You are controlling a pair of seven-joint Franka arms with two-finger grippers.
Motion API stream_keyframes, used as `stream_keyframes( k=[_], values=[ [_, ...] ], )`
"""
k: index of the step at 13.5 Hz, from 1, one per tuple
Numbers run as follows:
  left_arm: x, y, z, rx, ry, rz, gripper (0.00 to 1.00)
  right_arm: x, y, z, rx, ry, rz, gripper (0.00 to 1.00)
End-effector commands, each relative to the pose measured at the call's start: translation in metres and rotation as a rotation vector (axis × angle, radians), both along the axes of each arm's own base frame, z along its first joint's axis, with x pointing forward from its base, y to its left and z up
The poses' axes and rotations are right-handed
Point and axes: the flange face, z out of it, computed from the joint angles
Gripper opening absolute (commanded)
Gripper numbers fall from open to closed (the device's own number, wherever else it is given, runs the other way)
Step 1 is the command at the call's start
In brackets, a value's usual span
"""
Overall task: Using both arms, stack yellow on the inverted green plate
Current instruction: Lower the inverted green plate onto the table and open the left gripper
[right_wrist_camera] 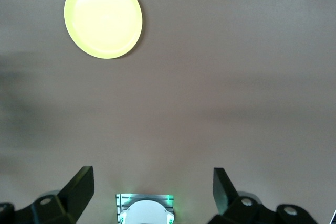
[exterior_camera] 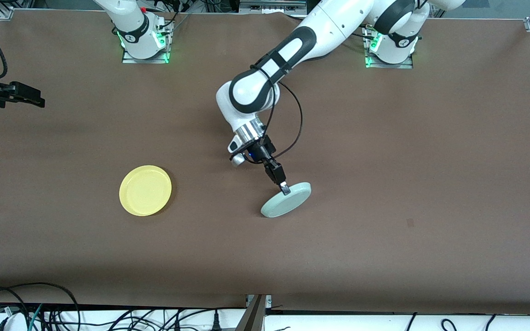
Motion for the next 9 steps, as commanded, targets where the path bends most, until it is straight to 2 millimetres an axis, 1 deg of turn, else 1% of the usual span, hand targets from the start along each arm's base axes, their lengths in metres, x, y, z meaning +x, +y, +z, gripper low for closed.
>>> stream_keyframes(
  k=[1,2,3,4,5,6,7,8,9],
  values=[
    [-0.024,-0.026,-0.022,-0.143,0.045,0.022,0.00,0.000,0.000,0.004,0.001,0.008,-0.007,1.00],
    [-0.030,-0.028,-0.025,-0.191,0.064,0.053,0.00,0.001,-0.001,0.003,0.002,0.011,-0.004,1.00],
    [-0.036,-0.031,-0.028,-0.226,0.076,0.070,0.21,0.001,0.000,0.001,0.001,0.014,-0.005,1.00],
    [-0.044,-0.036,-0.033,-0.251,0.084,0.073,0.69,0.001,0.003,0.002,0.001,0.013,0.001,1.00],
    [-0.052,-0.042,-0.037,-0.290,0.109,0.080,0.70,0.002,0.003,0.002,0.001,0.011,-0.001,1.00],
    [-0.057,-0.045,-0.043,-0.329,0.139,0.101,0.75,0.001,0.003,0.002,0.001,0.013,-0.001,1.00],
    [-0.061,-0.046,-0.045,-0.374,0.169,0.137,0.90,0.001,0.003,0.001,0.003,0.014,-0.001,1.00],
    [-0.064,-0.047,-0.047,-0.416,0.201,0.174,1.00,0.001,0.003,0.001,0.003,0.016,0.001,1.00],
    [-0.062,-0.045,-0.044,-0.452,0.224,0.214,1.00,0.001,0.003,-0.003,0.006,0.022,-0.001,1.00]
  ],
)
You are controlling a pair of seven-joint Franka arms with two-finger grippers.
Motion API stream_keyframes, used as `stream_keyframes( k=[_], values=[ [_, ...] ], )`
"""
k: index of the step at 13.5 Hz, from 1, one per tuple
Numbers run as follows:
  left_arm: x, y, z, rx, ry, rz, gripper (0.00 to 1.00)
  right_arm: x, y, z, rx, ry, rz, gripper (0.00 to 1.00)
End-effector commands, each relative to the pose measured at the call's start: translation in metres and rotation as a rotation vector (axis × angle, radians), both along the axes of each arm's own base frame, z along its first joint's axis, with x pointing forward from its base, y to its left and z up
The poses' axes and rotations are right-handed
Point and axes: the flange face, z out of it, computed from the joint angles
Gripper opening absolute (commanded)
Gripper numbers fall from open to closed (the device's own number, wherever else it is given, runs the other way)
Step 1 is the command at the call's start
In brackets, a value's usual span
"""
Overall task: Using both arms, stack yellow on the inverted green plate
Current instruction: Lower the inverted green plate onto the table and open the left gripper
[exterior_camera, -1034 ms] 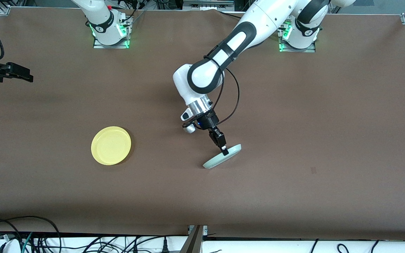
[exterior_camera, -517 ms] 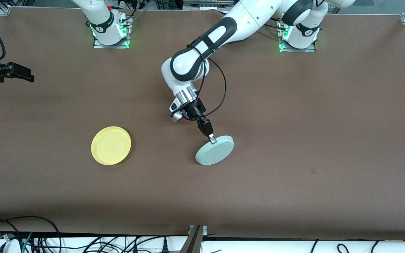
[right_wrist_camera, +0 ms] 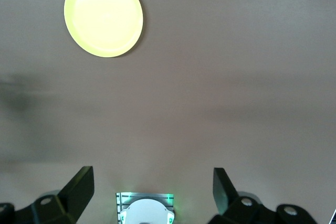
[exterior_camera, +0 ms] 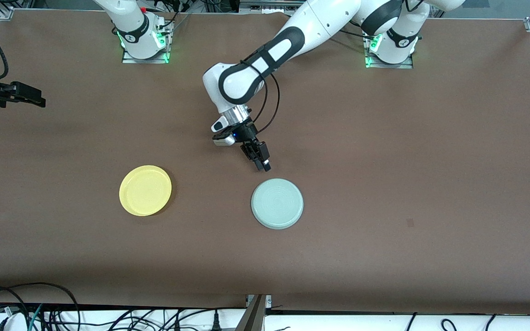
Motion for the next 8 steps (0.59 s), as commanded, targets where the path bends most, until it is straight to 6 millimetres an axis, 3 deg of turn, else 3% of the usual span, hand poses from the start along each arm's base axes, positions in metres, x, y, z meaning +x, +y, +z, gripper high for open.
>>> stream_keyframes(
  k=[1,4,6,8],
  values=[
    [0.013,0.001,0.011,-0.127,0.091,0.116,1.00,0.006,0.000,-0.012,0.006,0.034,-0.006,1.00],
    [0.049,0.013,0.057,-0.343,0.244,0.320,1.00,0.025,-0.008,-0.060,0.002,0.105,-0.018,1.00],
    [0.088,0.046,0.106,-0.468,0.310,0.449,1.00,0.041,-0.016,-0.091,-0.013,0.103,-0.026,1.00],
    [0.133,0.095,0.157,-0.613,0.375,0.586,1.00,0.056,-0.035,-0.127,0.008,0.030,-0.073,1.00]
  ],
)
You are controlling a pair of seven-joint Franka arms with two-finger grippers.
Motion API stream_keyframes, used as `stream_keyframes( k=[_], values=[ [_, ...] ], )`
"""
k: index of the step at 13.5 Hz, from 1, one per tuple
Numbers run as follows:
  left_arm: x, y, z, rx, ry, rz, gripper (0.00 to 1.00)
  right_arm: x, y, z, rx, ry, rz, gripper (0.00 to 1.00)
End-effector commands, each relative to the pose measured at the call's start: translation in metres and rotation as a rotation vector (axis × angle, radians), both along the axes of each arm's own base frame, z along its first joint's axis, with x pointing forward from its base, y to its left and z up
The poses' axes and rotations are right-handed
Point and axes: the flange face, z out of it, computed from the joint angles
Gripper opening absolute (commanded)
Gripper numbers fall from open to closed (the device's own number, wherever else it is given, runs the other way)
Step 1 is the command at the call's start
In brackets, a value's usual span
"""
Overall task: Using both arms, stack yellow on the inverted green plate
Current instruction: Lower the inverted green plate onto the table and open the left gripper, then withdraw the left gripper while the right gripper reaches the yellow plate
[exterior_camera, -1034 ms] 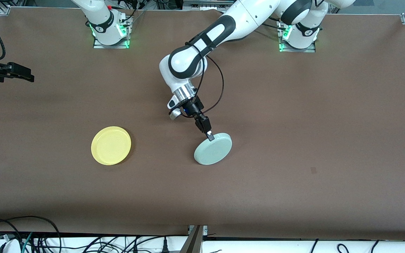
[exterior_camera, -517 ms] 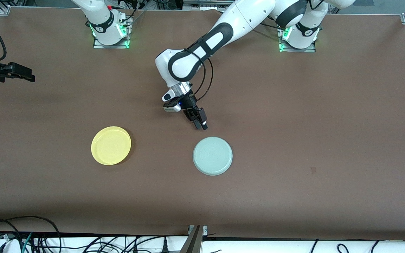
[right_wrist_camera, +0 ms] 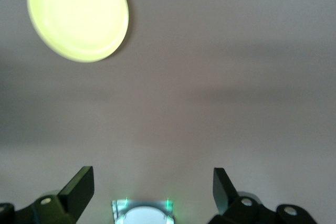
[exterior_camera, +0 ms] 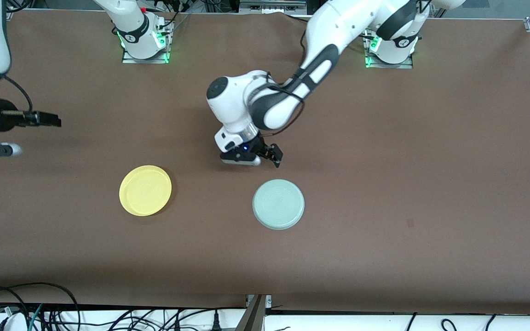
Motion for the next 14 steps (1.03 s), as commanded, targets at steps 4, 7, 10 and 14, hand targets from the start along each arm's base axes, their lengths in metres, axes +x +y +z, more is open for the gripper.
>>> stream_keyframes(
  k=[4,7,10,14],
  values=[
    [0.097,0.184,0.157,-0.268,0.117,0.107,1.00,0.033,-0.024,-0.106,0.106,-0.170,-0.135,1.00],
    [0.127,0.309,0.228,-0.299,0.062,0.101,1.00,0.043,-0.006,-0.176,0.192,-0.202,-0.210,0.99],
    [0.109,0.423,0.264,-0.434,0.109,0.276,1.00,0.037,0.023,-0.226,0.191,-0.236,-0.185,0.98],
    [0.071,0.515,0.301,-0.366,0.203,0.191,1.00,0.034,0.048,-0.285,0.166,-0.314,-0.178,0.51]
  ],
)
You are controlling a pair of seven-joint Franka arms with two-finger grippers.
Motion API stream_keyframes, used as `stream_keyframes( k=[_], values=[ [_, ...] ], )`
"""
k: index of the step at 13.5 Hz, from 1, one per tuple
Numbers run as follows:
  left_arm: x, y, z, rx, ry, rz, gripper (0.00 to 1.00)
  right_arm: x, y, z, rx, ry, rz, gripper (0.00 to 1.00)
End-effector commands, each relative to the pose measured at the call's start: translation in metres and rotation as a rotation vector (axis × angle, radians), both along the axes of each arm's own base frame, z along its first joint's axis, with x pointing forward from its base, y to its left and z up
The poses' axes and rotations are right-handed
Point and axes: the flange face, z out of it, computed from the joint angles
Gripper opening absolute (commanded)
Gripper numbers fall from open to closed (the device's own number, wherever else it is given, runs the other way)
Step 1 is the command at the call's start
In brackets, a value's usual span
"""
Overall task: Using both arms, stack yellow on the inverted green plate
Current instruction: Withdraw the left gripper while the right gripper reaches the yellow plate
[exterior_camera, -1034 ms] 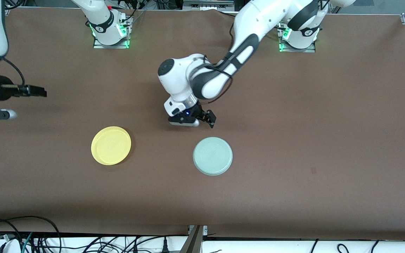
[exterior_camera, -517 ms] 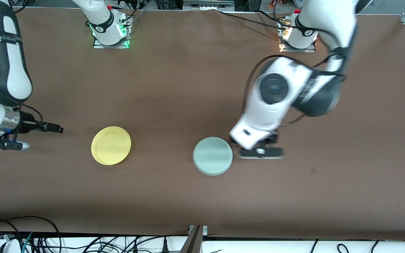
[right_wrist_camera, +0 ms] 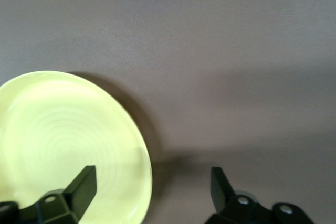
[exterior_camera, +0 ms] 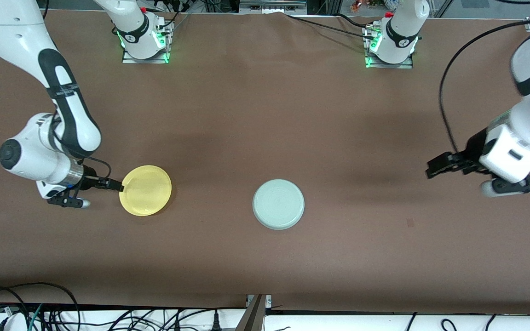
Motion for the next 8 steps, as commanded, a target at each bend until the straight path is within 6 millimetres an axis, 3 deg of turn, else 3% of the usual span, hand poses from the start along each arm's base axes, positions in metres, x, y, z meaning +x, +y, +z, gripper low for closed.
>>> stream_keyframes(
  k=[1,2,3,5,8],
  values=[
    [-0.036,0.032,0.016,0.007,0.073,-0.062,1.00,0.000,0.010,-0.007,0.013,-0.022,-0.013,0.26],
    [-0.042,0.040,0.012,0.015,0.092,-0.071,1.00,0.000,0.013,-0.006,0.013,-0.023,-0.009,0.10],
    [-0.045,0.049,0.005,0.014,0.107,-0.089,1.00,0.001,0.014,-0.007,0.013,-0.026,-0.009,0.00],
    [-0.045,0.083,-0.001,0.004,0.107,-0.058,1.00,-0.001,0.017,-0.011,0.014,-0.017,-0.007,0.00],
    [-0.049,0.067,-0.002,0.027,0.115,-0.085,1.00,0.002,0.019,0.001,0.018,-0.026,0.000,0.00]
  ],
)
